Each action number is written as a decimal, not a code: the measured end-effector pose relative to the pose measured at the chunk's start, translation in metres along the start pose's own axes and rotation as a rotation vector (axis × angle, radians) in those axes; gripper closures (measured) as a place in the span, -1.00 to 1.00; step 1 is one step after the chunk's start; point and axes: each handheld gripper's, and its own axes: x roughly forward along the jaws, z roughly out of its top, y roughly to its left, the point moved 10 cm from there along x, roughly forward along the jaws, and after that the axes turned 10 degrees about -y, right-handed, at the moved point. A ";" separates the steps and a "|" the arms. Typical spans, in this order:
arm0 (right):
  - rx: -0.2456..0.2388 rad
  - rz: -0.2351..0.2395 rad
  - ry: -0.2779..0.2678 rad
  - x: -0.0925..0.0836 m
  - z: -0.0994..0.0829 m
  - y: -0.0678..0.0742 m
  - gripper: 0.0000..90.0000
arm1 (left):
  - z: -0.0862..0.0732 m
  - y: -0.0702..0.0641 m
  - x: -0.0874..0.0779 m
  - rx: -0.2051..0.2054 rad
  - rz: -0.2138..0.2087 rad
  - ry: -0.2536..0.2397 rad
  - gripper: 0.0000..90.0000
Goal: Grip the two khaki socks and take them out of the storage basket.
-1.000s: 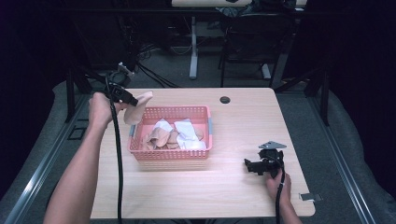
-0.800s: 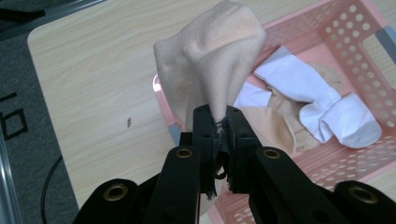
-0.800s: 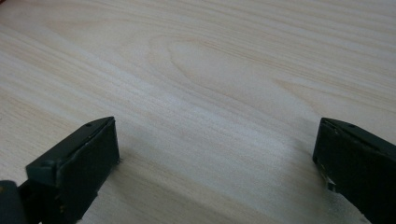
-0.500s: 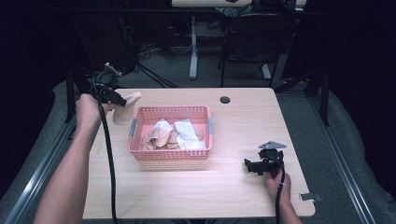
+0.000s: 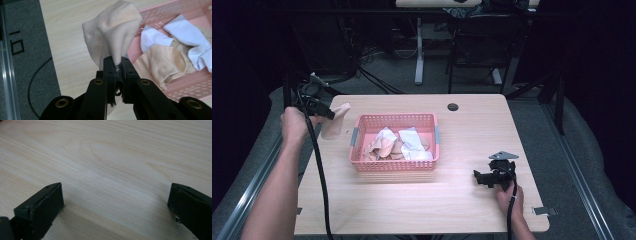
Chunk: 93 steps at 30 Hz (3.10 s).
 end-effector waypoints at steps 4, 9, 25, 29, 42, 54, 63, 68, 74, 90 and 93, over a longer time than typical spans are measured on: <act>0.002 0.000 0.004 0.000 0.000 0.000 -1.00 | -0.014 0.012 0.009 -0.032 0.005 0.022 0.88; 0.002 0.001 0.004 0.000 0.000 0.000 -1.00 | -0.022 0.021 0.013 -0.058 0.024 0.032 0.88; 0.006 0.001 -0.004 0.000 0.000 0.001 -1.00 | -0.061 0.031 0.048 -0.100 0.031 0.103 0.87; 0.006 0.001 -0.005 0.000 0.000 0.001 -1.00 | -0.078 0.030 0.066 -0.130 0.018 0.128 0.87; 0.006 0.001 -0.005 0.000 0.000 0.001 -1.00 | -0.119 0.032 0.096 -0.197 0.003 0.173 0.81; 0.006 0.000 -0.005 0.000 0.000 0.001 -1.00 | -0.117 0.039 0.086 -0.208 0.033 0.127 -0.33; 0.009 -0.001 -0.007 0.000 0.001 0.001 -1.00 | -0.095 0.038 0.063 -0.170 0.051 0.069 -0.73; 0.009 -0.001 -0.007 0.000 0.001 0.001 -1.00 | -0.074 0.029 0.048 -0.127 0.054 0.031 -0.89; 0.009 0.000 -0.007 0.000 0.001 0.001 -1.00 | -0.054 0.011 0.041 -0.078 0.046 0.007 -0.95; 0.009 -0.001 -0.004 0.000 0.000 0.001 -1.00 | -0.027 -0.046 0.057 0.006 -0.044 -0.018 -1.00; 0.010 -0.001 -0.003 0.000 0.000 0.001 -1.00 | -0.026 -0.052 0.061 0.009 -0.051 -0.020 -1.00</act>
